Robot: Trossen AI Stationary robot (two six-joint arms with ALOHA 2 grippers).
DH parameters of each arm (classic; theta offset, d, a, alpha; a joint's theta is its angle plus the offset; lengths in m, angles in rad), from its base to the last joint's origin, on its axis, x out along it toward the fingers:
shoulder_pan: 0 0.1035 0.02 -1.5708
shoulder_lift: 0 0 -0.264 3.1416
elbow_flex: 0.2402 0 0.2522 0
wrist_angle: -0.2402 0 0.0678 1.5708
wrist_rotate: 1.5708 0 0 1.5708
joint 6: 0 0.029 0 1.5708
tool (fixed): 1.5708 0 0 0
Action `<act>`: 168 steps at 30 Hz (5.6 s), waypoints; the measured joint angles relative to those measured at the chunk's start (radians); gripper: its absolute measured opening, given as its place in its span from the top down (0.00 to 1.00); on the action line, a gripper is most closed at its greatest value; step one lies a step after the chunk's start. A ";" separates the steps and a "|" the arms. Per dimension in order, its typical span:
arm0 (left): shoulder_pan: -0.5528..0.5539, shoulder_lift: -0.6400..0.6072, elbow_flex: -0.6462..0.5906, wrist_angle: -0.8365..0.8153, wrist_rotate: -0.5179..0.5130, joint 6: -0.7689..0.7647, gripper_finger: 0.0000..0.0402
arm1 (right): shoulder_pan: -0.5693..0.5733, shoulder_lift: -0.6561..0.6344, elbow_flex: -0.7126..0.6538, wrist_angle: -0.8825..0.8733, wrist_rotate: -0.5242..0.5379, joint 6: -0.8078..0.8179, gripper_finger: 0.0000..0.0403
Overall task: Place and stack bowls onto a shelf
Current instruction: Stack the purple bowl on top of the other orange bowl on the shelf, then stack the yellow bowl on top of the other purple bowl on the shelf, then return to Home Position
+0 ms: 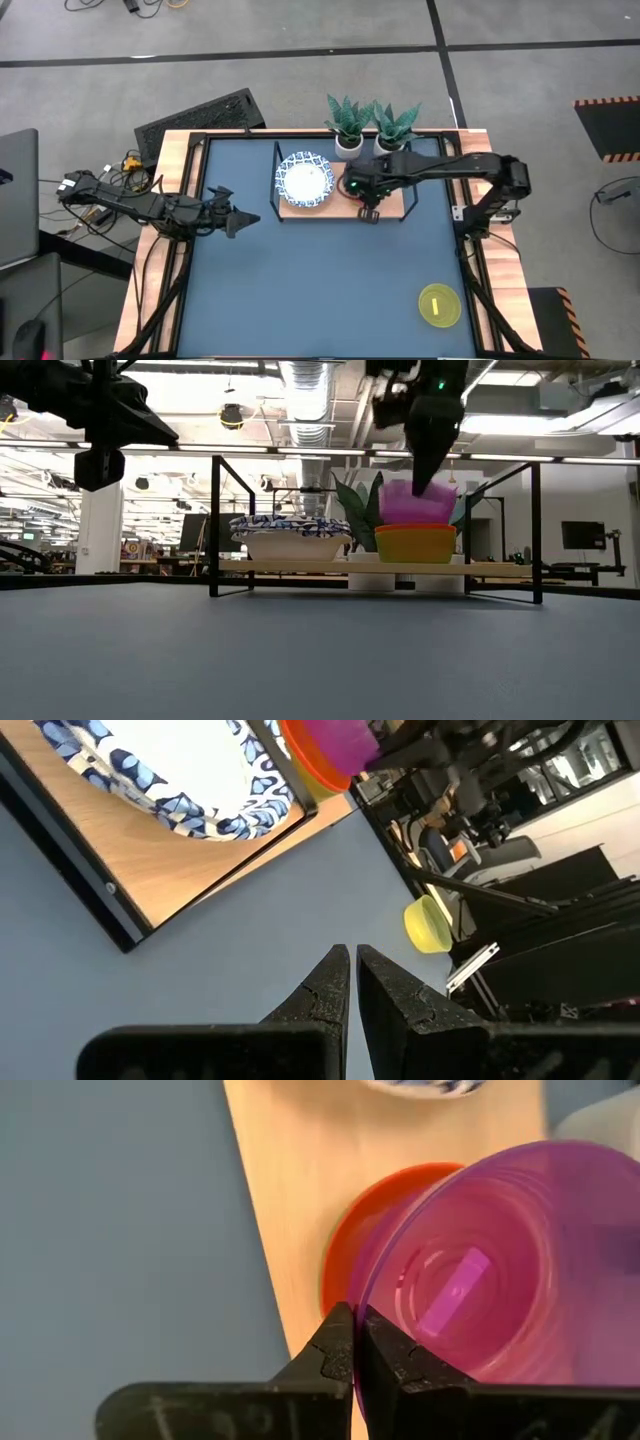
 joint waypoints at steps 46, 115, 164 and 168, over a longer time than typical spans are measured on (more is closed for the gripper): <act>0.000 0.000 0.000 -0.065 -0.010 -0.007 0.98 | 0.693 0.060 0.162 -0.250 -0.057 1.484 0.45; 0.000 0.000 0.000 -0.154 -0.029 -0.039 0.91 | 0.014 0.109 0.249 -0.260 -0.016 0.162 0.94; 0.000 0.000 0.000 -0.166 -0.002 -0.145 0.91 | 0.113 -0.103 0.442 -0.128 -0.043 0.190 0.65; 0.000 0.000 0.000 -0.171 0.074 -0.207 0.91 | 0.170 -0.174 0.453 -0.166 -0.051 0.299 0.65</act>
